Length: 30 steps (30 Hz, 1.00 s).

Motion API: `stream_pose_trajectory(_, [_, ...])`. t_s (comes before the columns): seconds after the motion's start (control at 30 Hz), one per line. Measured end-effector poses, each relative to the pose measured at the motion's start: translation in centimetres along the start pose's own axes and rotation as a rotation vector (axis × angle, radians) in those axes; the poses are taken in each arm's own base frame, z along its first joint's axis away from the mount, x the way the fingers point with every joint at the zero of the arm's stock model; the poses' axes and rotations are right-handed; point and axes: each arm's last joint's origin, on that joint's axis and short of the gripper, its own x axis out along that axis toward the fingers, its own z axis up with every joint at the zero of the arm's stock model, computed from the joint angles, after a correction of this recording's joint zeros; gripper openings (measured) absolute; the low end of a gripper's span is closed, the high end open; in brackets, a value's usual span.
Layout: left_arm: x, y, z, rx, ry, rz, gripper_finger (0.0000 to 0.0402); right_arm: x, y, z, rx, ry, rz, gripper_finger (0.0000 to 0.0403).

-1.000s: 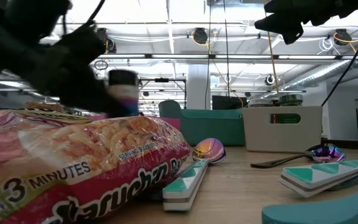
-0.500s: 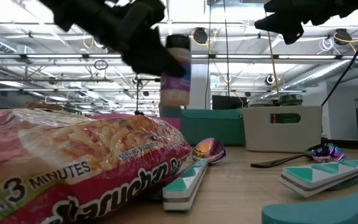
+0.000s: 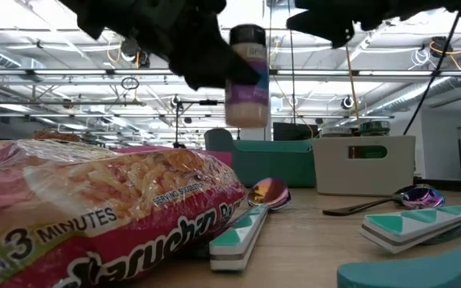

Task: Pick & Place Food Item
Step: Put the black spice bottle into the gray bin

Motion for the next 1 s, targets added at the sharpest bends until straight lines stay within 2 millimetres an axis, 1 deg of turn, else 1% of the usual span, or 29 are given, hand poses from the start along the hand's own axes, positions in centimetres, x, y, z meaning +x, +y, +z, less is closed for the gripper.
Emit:
stream_pose_trajectory(0.13, [1.4, -0.5, -1.2, 0.009, 0.016, -0.053, 0.0156, 1.7, 0.7, 0.0, -0.024, 0.075, 0.03, 0.0294])
stream_pose_trajectory(0.2, [1.9, -0.5, -1.8, 0.01, 0.033, -0.049, 0.0156, 2.6, 0.6, 0.0, 0.015, 0.11, 0.018, 0.0313])
stream_pose_trajectory(0.3, [2.1, -0.4, -2.1, 0.008, 0.042, -0.043, 0.0156, 3.5, 0.1, -0.5, 0.084, 0.162, 0.002, 0.0329])
stream_pose_trajectory(0.4, [2.2, -0.2, -2.0, 0.006, 0.04, -0.038, 0.0156, 4.4, -0.3, -1.5, 0.124, 0.201, 0.028, 0.033])
stream_pose_trajectory(0.5, [2.2, 0.0, -2.1, 0.003, 0.043, -0.034, 0.0156, 5.2, -0.8, -2.4, 0.154, 0.23, 0.058, 0.0324])
stream_pose_trajectory(0.57, [2.2, 0.0, -2.1, 0.002, 0.043, -0.033, 0.0156, 5.5, -1.2, -2.7, 0.169, 0.241, 0.042, 0.0319])
stream_pose_trajectory(0.73, [2.2, 0.0, -2.1, 0.001, 0.05, -0.027, 0.0157, 5.8, -1.9, -2.8, 0.23, 0.241, 0.013, 0.0293])
stream_pose_trajectory(0.87, [2.2, 0.1, -2.1, -0.004, 0.05, -0.025, 0.016, 5.8, -2.0, -2.8, 0.24, 0.242, 0.026, 0.0254])
stream_pose_trajectory(1.0, [2.2, 0.0, -2.1, -0.02, 0.046, -0.028, 0.0157, 5.9, -1.9, -2.7, 0.241, 0.228, 0.082, 0.02])
